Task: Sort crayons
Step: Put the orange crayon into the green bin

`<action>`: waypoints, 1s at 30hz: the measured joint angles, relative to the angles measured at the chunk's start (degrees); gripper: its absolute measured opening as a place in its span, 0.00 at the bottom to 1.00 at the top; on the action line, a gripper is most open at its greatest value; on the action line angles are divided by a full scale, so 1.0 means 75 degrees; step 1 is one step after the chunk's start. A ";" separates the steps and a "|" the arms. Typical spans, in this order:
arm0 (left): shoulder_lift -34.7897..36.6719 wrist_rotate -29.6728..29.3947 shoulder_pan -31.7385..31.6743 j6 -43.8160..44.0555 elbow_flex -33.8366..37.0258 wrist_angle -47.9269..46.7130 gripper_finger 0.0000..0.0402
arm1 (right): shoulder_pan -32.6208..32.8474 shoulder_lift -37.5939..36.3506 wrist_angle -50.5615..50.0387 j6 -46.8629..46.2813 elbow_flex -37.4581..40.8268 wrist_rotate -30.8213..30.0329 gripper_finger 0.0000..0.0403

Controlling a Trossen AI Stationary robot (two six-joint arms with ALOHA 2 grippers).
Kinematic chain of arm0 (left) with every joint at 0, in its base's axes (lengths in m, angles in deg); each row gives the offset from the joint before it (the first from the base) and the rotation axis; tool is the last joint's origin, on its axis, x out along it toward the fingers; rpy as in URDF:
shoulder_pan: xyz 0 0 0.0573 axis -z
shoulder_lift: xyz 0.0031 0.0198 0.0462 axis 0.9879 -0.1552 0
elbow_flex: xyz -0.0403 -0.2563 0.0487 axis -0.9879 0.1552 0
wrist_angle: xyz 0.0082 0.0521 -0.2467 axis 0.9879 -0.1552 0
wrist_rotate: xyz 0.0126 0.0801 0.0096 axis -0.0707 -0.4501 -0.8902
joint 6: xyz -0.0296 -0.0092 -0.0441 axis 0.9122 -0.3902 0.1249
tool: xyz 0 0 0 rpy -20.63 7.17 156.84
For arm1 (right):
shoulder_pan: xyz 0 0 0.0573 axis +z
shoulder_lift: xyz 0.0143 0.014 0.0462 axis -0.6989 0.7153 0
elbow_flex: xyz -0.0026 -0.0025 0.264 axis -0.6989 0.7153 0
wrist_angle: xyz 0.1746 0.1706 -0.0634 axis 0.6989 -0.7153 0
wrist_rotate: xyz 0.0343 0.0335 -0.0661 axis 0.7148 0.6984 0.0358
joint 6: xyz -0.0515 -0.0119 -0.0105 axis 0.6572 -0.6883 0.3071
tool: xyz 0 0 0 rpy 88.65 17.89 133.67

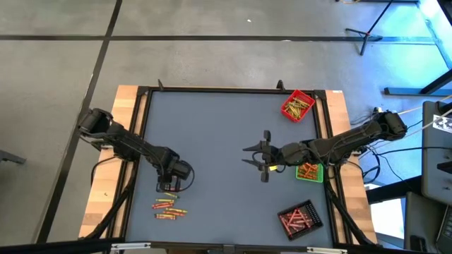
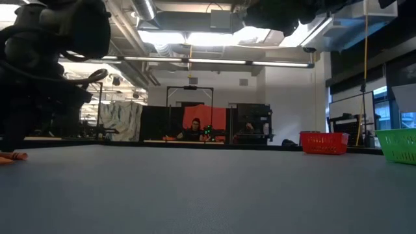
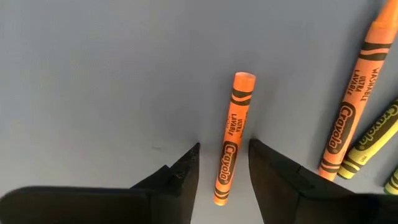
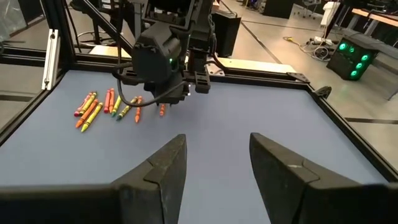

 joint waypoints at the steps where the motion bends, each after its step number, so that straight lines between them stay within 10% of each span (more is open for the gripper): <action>1: -0.0013 -0.0010 -0.0010 0.0000 0.0004 0.0000 0.29 | 0.0000 0.0000 0.0000 0.0000 0.0000 0.0000 0.43; 11: -0.0035 -0.0270 -0.0024 -0.0346 -0.0435 -0.0178 0.02 | 0.0000 0.0000 -0.0024 0.0000 0.0000 0.0000 0.43; 23: 0.0623 -0.1986 0.0261 -0.1047 -0.1517 -0.0331 0.02 | -0.0001 0.0303 0.0333 -0.0211 -0.0006 0.0191 0.46; 30: 0.1807 -0.3836 0.0396 -0.2234 -0.1238 0.1983 0.02 | -0.0003 0.0640 0.1024 -0.0167 -0.0009 0.0335 0.65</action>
